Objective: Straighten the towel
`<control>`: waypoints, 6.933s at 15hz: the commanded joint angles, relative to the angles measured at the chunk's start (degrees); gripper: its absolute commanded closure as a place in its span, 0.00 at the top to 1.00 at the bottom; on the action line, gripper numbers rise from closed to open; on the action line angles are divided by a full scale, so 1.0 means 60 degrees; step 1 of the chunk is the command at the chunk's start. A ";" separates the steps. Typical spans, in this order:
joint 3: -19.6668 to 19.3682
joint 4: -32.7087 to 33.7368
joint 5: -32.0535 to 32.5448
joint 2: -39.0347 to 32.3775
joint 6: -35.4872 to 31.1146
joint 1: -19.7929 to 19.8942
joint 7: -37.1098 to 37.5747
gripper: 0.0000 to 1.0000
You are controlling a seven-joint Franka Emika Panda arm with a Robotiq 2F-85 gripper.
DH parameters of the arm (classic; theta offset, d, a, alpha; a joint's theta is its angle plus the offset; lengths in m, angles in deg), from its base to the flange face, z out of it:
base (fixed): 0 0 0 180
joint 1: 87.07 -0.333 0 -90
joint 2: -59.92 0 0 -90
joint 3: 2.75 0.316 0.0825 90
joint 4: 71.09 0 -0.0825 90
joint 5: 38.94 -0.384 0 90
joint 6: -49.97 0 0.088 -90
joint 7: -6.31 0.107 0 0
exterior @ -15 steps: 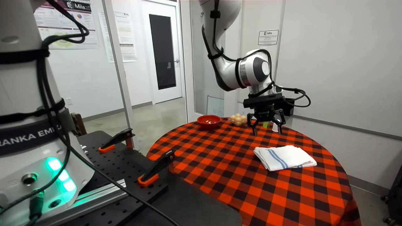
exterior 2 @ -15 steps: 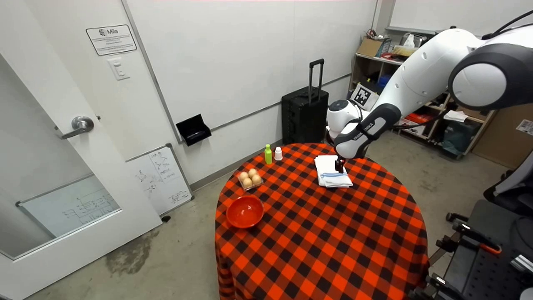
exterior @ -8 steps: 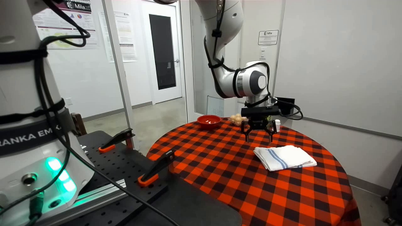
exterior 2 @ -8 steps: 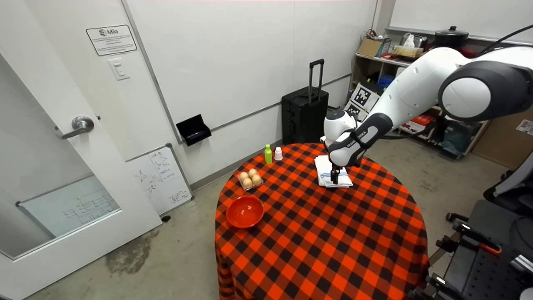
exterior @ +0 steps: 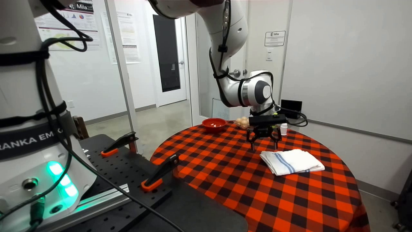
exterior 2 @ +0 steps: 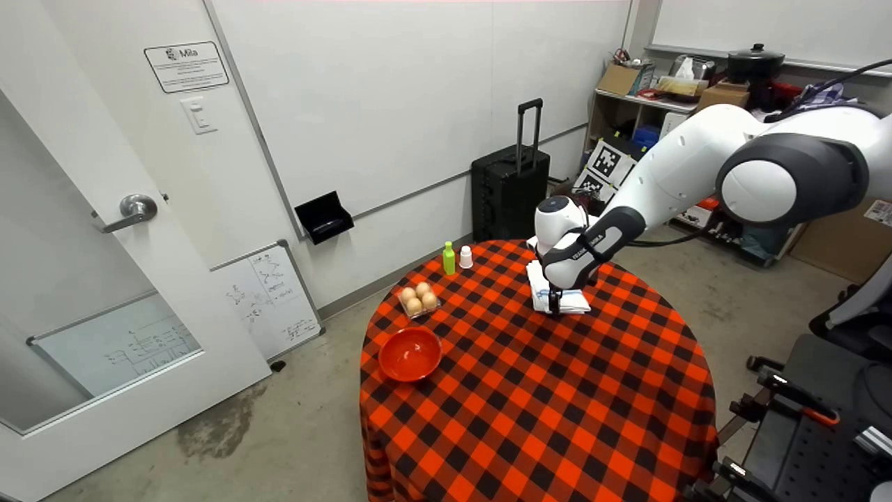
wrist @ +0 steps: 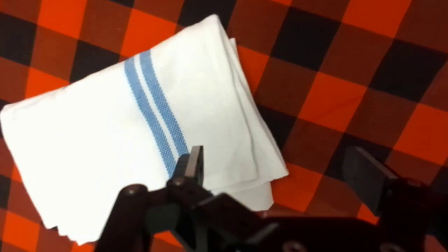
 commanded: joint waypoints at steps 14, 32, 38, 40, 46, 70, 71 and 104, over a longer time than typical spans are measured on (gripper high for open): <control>-0.0558 0.1668 0.0196 -0.2137 -0.0668 -0.0258 -0.0178 0.90; -0.1338 0.2038 0.0233 -0.2504 -0.1308 -0.0708 0.0784 0.33; -0.1444 0.2022 0.0238 -0.2486 -0.1254 -0.0793 0.0906 0.16; -0.1522 0.1927 0.0178 -0.2441 -0.1309 -0.0858 0.0935 0.01; -0.1586 0.1924 0.0155 -0.2444 -0.1292 -0.0901 0.1122 0.29; -0.0738 0.1978 -0.0065 -0.0896 -0.0327 0.0034 0.0411 0.31; -0.0702 0.1972 -0.0051 -0.0886 -0.0271 0.0045 0.0353 0.23; -0.0051 0.1857 -0.0206 -0.1118 0.1302 0.0172 -0.0422 0.01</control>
